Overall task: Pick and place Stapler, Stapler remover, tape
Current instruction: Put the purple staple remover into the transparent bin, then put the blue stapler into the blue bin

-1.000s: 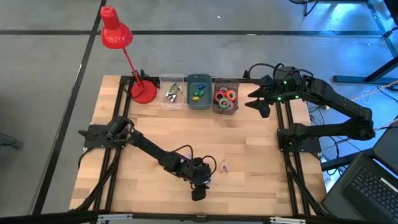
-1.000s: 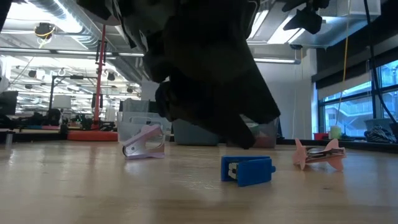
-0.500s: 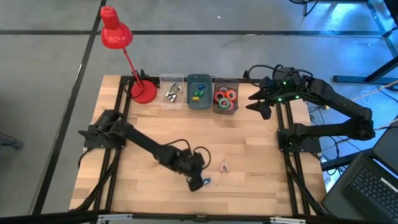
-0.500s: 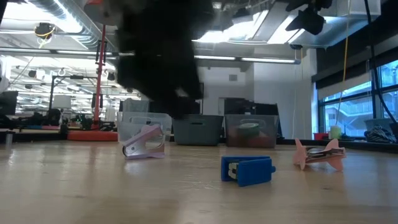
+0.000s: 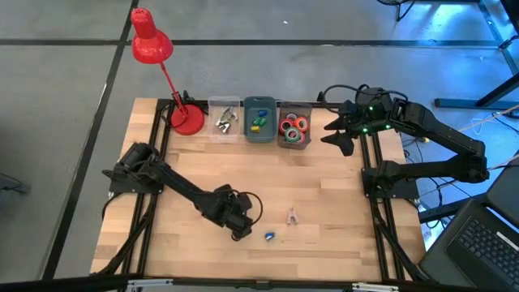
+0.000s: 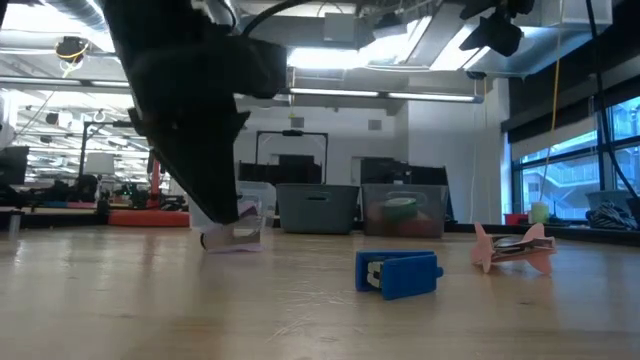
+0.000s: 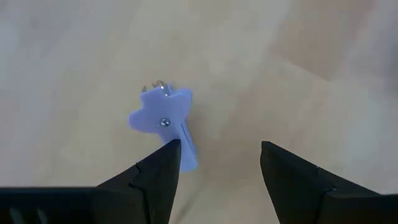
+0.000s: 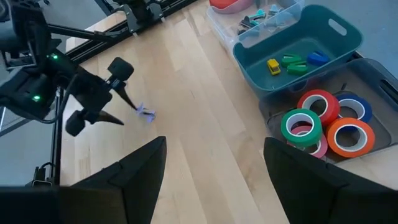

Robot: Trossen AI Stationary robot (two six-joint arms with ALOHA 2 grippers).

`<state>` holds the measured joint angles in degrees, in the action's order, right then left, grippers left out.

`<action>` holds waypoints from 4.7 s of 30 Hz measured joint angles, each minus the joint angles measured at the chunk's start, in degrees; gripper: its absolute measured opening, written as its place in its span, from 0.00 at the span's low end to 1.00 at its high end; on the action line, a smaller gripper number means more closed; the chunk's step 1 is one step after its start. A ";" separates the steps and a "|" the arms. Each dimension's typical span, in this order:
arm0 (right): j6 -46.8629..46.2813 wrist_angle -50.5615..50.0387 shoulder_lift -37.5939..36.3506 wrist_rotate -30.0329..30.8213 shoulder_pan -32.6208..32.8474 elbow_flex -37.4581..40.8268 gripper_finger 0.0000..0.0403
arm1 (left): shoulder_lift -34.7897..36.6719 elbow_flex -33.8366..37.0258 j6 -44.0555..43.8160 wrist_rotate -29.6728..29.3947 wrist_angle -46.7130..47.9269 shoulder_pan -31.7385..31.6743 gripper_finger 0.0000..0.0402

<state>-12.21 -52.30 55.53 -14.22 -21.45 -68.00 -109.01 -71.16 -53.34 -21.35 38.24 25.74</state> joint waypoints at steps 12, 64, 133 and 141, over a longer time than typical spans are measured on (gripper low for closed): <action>0.19 -0.27 0.00 0.01 0.00 0.01 0.68 | 1.13 1.01 -3.43 -1.23 -0.82 0.36 0.50; 1.71 -1.65 0.00 1.11 0.02 0.00 0.68 | 19.42 3.37 -2.10 -12.18 1.92 -12.82 0.07; 2.20 -1.64 0.00 1.11 0.00 0.00 0.68 | 23.82 3.28 13.92 27.73 -25.88 -24.22 0.62; 2.21 -1.09 0.00 1.11 -0.01 0.00 0.68 | 13.99 3.30 13.39 21.42 -38.48 -12.41 0.62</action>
<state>-10.00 -53.40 55.53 -13.10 -21.46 -68.01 -95.02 -67.85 -39.95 0.07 -0.24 13.33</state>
